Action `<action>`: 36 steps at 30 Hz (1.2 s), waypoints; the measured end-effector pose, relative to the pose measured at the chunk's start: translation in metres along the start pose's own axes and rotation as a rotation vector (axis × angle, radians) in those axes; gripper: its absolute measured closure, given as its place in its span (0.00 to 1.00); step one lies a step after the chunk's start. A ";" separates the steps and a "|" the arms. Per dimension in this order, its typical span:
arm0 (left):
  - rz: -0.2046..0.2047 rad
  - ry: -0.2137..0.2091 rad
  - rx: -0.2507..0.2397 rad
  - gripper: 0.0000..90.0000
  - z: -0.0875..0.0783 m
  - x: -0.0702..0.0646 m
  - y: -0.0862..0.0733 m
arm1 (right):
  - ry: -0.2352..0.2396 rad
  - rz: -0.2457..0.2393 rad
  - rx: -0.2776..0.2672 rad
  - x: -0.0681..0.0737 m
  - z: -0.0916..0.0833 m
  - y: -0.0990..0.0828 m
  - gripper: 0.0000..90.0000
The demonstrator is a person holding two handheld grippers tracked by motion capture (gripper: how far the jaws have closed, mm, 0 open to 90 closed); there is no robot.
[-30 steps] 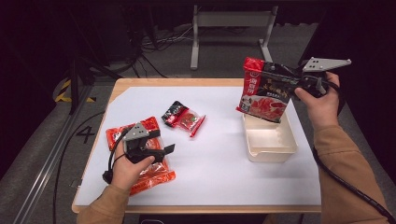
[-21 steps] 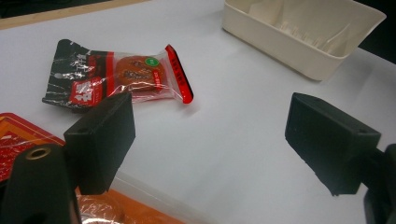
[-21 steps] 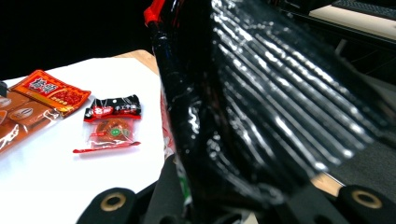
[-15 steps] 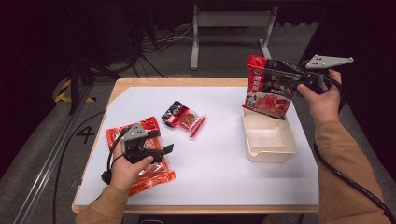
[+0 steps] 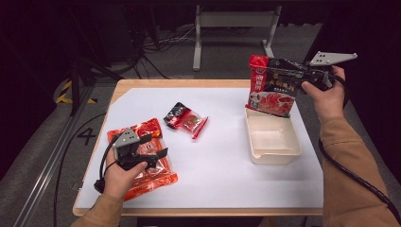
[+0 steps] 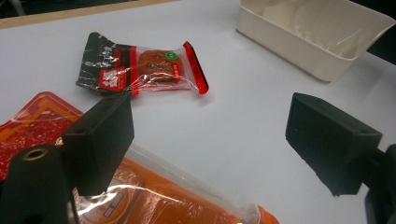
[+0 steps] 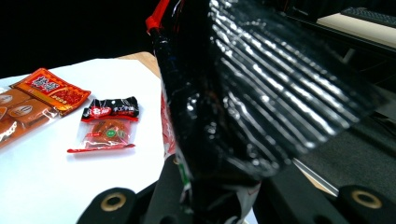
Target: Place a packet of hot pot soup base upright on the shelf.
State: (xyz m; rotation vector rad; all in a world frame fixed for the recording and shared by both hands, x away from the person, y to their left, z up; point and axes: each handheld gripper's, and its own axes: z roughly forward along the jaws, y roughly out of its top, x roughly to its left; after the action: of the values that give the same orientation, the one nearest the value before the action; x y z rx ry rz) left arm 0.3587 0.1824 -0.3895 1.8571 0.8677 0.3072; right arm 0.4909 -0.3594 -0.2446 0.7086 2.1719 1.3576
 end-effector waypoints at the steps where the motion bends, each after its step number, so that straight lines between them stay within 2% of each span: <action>1: -0.006 0.003 -0.003 0.18 -0.001 0.000 -0.001 | 0.000 0.000 0.000 0.000 0.000 0.000 0.92; 11: -0.038 0.036 -0.007 0.18 -0.017 0.002 -0.012 | 0.049 -0.027 0.003 -0.008 0.010 0.001 0.92; 20: -0.075 0.075 -0.009 0.18 -0.031 0.004 -0.022 | 0.073 -0.048 0.018 -0.016 0.021 -0.003 0.92; 30: -0.086 0.099 -0.014 0.18 -0.041 0.006 -0.025 | 0.083 -0.034 0.033 -0.023 0.032 -0.017 0.91; 36: -0.094 0.099 -0.019 0.18 -0.041 0.006 -0.026 | 0.078 -0.018 0.046 -0.024 0.036 -0.024 0.91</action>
State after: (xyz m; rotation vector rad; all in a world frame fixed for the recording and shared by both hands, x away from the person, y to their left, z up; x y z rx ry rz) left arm 0.3289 0.2211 -0.3946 1.7901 1.0126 0.3496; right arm 0.5276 -0.3603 -0.2776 0.6614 2.2720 1.3505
